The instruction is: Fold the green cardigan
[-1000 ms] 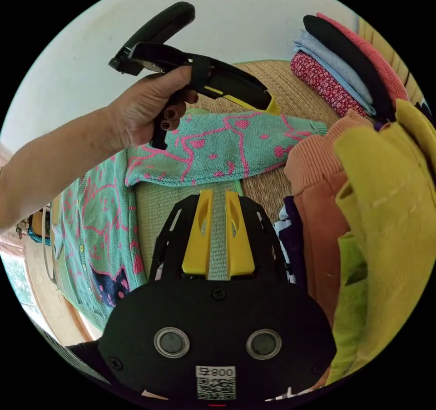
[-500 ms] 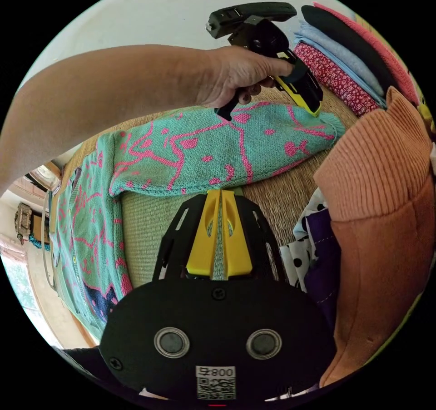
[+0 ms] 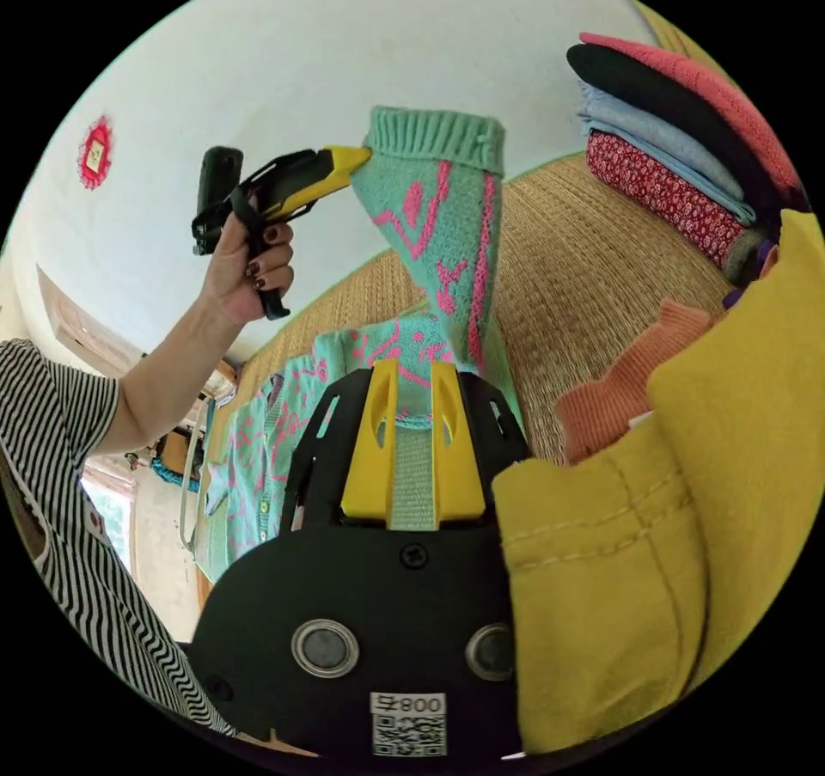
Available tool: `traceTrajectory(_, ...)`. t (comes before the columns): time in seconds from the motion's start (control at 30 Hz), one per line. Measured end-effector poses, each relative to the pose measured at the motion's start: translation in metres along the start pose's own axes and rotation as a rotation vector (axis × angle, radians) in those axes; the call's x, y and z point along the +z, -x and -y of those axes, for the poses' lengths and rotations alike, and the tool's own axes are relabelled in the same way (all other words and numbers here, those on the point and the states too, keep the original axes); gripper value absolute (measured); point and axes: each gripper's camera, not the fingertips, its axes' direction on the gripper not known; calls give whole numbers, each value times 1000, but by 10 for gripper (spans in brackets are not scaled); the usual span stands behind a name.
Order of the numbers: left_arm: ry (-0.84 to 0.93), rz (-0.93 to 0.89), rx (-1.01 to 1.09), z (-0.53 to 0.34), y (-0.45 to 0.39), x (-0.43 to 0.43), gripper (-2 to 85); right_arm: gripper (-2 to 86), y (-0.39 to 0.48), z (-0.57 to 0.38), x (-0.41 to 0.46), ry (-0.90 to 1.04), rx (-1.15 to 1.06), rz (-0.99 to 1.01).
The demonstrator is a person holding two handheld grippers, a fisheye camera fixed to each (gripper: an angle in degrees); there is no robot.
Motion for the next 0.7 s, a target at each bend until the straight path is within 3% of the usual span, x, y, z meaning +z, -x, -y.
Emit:
traceTrajectory(0.23,-23,27,-42,-29,-32,-74,19,109,19,19,-34,-106,-49,87)
traceTrajectory(0.7,-131,122,-154,-108,-92,-231,19,48,127,51,32,67,-295,317)
